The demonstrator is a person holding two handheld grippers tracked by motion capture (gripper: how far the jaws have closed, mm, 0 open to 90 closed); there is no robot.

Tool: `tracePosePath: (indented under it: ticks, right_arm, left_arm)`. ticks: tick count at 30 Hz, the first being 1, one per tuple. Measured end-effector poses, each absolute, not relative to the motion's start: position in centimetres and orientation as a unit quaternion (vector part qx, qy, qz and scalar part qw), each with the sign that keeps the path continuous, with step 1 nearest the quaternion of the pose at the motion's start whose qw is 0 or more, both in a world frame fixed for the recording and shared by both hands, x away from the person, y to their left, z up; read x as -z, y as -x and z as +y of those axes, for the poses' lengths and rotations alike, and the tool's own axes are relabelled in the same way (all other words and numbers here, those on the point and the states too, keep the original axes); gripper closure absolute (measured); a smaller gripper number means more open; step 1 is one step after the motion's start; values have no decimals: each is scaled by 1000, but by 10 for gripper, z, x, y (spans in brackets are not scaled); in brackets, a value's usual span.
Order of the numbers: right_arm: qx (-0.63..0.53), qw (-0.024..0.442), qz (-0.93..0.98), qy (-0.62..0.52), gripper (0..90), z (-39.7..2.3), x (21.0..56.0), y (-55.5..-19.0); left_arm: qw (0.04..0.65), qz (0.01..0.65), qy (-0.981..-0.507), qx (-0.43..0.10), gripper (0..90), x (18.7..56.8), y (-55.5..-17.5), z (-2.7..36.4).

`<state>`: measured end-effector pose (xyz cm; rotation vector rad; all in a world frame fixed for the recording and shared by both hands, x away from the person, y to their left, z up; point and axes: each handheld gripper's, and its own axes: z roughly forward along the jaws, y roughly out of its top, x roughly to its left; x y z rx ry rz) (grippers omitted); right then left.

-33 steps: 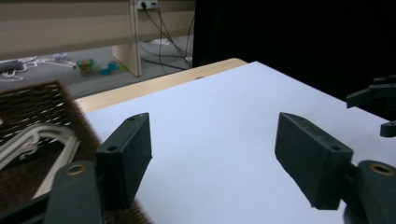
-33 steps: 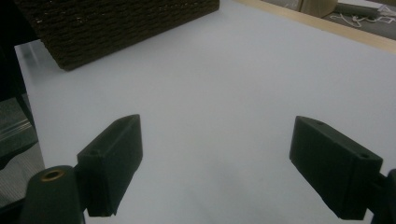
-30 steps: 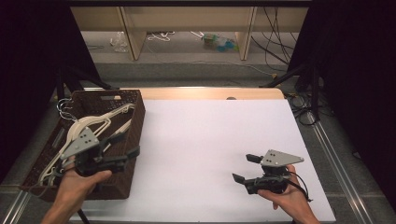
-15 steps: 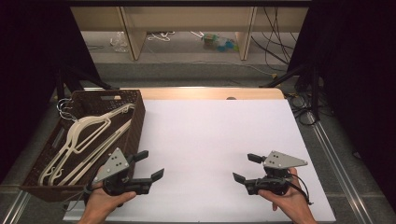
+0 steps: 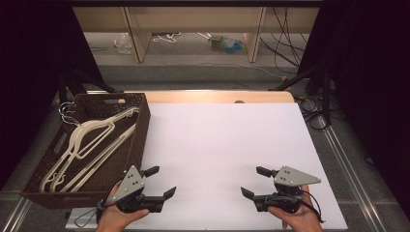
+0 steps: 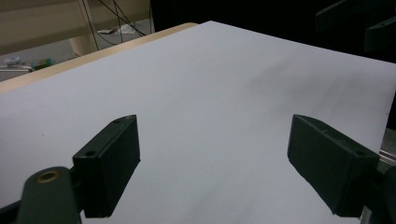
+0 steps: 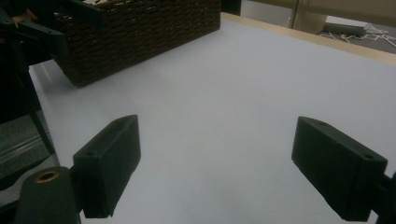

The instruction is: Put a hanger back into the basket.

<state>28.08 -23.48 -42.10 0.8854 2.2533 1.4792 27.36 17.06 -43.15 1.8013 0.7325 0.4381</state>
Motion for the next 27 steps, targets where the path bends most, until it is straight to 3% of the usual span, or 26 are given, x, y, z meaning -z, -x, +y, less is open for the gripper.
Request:
tracePosePath:
  ticks: [27]
  right_arm:
    - [-520,153,782,-309,163,-239,428,-271]
  left_arm:
    - [555,315,-748,-183,162,429,-270,176]
